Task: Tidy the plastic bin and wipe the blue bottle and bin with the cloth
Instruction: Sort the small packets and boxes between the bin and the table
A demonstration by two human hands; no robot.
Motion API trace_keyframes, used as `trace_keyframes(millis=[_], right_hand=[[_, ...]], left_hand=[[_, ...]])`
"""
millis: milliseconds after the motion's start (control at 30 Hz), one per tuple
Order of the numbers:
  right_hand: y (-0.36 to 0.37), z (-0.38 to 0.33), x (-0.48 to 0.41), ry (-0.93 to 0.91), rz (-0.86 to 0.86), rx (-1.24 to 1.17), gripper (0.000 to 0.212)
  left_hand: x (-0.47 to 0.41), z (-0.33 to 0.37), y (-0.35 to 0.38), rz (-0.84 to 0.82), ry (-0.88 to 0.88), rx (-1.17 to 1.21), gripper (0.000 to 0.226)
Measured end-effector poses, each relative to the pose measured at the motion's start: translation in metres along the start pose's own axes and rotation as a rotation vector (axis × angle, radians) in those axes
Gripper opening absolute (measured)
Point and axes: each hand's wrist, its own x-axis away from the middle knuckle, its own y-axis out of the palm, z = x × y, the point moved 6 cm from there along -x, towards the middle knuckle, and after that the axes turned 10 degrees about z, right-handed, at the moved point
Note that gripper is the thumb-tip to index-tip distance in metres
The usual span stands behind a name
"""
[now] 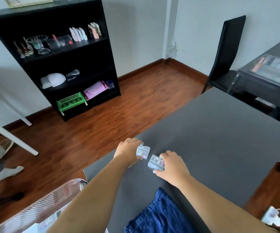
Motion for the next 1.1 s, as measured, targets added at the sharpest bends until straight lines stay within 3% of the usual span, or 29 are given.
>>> trace_keyframes(millis=[100, 333, 533, 733, 967, 1100], right_hand=[[-0.001, 0.004, -0.005, -0.028, 0.022, 0.002, 0.032], [-0.025, -0.017, -0.014, -0.072, 0.086, -0.030, 0.025], [-0.046, -0.120, -0.004, -0.261, 0.146, -0.121, 0.033], [-0.029, -0.235, 0.031, -0.493, 0.062, -0.227, 0.026], [0.010, -0.318, 0.061, -0.667, 0.015, -0.158, 0.029], [0.045, -0.324, 0.069, -0.650, -0.026, -0.092, 0.030]], left_hand=[[-0.001, -0.002, 0.003, -0.006, -0.019, -0.004, 0.047], [0.027, -0.025, -0.024, 0.086, -0.063, 0.036, 0.048], [0.095, -0.086, -0.094, 0.225, -0.205, 0.061, 0.044], [0.212, -0.167, -0.132, 0.333, -0.444, 0.111, 0.041], [0.303, -0.215, -0.109, 0.306, -0.545, 0.095, 0.041], [0.322, -0.232, -0.075, 0.256, -0.561, 0.101, 0.050]])
